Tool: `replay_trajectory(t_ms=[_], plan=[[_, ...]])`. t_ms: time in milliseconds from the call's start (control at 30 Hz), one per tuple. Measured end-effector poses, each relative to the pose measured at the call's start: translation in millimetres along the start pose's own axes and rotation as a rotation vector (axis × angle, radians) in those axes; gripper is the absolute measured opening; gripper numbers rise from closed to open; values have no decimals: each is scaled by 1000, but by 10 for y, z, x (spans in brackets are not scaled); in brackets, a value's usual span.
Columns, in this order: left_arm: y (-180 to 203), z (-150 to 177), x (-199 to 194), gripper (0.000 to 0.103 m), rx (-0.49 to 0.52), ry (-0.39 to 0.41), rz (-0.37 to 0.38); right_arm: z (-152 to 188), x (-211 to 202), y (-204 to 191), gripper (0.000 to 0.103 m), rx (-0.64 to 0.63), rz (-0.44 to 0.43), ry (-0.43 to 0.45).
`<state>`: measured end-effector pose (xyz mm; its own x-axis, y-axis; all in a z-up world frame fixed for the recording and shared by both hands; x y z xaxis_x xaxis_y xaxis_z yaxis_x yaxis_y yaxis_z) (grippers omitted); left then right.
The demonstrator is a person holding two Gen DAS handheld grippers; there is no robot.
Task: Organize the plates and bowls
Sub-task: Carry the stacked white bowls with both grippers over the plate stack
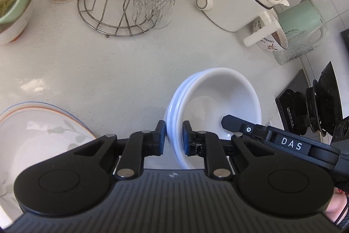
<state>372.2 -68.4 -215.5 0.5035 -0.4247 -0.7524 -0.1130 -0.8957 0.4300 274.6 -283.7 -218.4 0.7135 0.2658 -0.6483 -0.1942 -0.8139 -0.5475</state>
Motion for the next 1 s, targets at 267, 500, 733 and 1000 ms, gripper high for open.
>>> replay_trajectory(t_ms=[267,500,733,1000], plan=[[-93,-4,-274,19,-22,27,-3,16,-100,-221,21,-34,-28,12],[-216,-3,-587,19,-42,59,-5,95,-217,-448,21,-55,-63,15],[-429,47,-848,19,-66,87,-23,195,-224,-744,21,-115,-95,8],[-819,144,-1141,19,-143,135,-59,391,-98,-1096,21,-181,-142,-37]])
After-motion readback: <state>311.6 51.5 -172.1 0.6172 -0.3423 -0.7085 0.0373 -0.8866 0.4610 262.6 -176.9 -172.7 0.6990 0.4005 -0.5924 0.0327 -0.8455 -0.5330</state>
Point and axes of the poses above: each gripper's, at about its wrist camera, not at the fingertips, and x roughly the way its jaws point, y to its right, z to its underside, the point moved 4 cm from there along x, roughly the way its jaws point, and after that the axes turned 14 degrees about y, right-handed, at the moved point
